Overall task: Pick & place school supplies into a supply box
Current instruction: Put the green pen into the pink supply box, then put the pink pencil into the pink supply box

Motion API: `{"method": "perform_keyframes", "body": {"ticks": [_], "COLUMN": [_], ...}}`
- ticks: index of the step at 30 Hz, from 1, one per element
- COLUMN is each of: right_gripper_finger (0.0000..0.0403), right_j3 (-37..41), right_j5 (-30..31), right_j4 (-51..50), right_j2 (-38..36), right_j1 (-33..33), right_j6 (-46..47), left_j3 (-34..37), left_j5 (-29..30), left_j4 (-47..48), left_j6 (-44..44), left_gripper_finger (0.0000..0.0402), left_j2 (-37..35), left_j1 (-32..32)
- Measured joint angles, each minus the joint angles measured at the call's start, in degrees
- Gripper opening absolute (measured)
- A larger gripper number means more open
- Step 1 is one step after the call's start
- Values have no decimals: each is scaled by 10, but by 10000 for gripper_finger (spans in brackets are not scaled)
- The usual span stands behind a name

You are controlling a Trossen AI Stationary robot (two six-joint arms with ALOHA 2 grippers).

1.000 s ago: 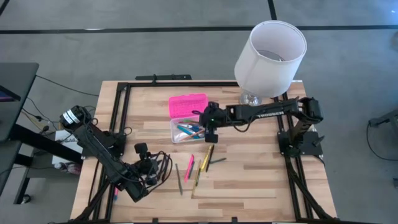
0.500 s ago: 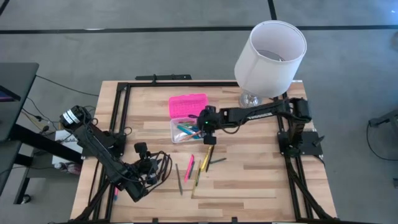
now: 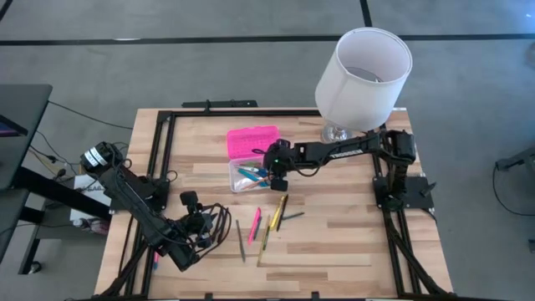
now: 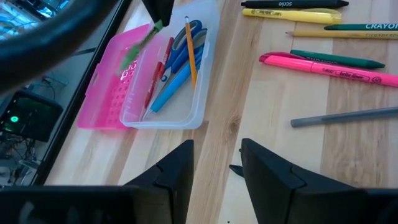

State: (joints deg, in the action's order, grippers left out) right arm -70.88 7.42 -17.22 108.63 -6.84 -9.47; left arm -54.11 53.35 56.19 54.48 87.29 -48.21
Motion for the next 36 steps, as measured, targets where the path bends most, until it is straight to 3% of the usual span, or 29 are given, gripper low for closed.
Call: {"method": "perform_keyframes", "body": {"ticks": [12, 21, 24, 31, 36], "right_gripper_finger": [104, 108, 107, 107, 107], "right_j3": [0, 0, 0, 0, 0], "right_j5": [0, 1, 1, 0, 0], "right_j4": [1, 4, 4, -7, -6], "right_j2": [0, -38, -56, -81, -82], "right_j1": [0, 30, 46, 83, 87], "right_j6": [-4, -58, -73, -100, -101], "left_j3": [0, 10, 32, 64, 62], "left_j5": [-2, -27, -92, -366, -491], "left_j4": [0, -11, -11, 8, 27], "left_j6": [0, 26, 49, 156, 233], "left_gripper_finger": [128, 128, 128, 128, 128], "left_j2": [0, 0, 0, 0, 0], "left_j1": [0, 4, 10, 14, 14]}}
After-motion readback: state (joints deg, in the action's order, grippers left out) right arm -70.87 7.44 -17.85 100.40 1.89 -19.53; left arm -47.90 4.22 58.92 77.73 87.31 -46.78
